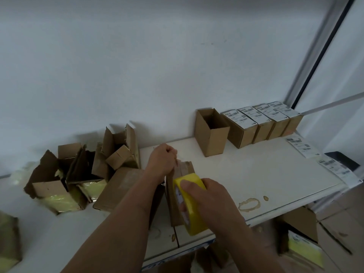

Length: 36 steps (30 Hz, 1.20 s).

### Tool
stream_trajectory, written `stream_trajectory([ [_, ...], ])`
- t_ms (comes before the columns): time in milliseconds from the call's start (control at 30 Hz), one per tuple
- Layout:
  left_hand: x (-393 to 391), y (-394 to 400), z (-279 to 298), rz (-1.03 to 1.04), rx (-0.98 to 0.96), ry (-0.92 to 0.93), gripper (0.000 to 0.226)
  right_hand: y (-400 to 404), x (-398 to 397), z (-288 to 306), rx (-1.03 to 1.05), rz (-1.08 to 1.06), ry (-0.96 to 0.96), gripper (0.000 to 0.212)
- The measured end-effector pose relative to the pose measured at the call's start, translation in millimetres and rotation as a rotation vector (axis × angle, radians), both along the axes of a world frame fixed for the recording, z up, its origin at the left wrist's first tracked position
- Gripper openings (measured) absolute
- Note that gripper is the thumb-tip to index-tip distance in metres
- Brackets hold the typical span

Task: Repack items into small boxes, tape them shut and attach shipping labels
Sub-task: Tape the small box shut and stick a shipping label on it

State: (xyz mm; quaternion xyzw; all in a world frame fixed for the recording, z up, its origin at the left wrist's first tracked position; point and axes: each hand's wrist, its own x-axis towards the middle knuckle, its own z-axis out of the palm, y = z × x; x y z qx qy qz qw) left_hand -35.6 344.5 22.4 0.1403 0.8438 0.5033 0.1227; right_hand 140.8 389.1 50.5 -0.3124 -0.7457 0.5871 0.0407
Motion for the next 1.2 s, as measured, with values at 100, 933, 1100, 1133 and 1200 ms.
stream_trajectory([
  [100,-6.7,4.2,-1.9,-0.035,-0.052,0.037,0.016,5.0,-4.9,6.7,0.052,0.028,0.003,0.027],
  [933,-54.2,24.9,-43.0,-0.115,-0.178,-0.188,0.016,13.8,-31.9,12.5,0.044,-0.017,-0.131,0.049],
  [1100,-47.0,24.4,-38.8,-0.232,-0.605,0.037,0.030,12.7,-30.8,14.5,0.073,-0.023,-0.128,0.041],
  [1133,-46.7,23.9,-37.1,-0.291,-0.620,0.046,0.030,11.9,-30.9,15.0,0.075,-0.025,-0.122,0.042],
  [1200,-45.6,25.4,-32.0,-0.300,-0.720,0.047,0.032,11.3,-31.4,15.3,0.074,-0.025,-0.119,0.045],
])
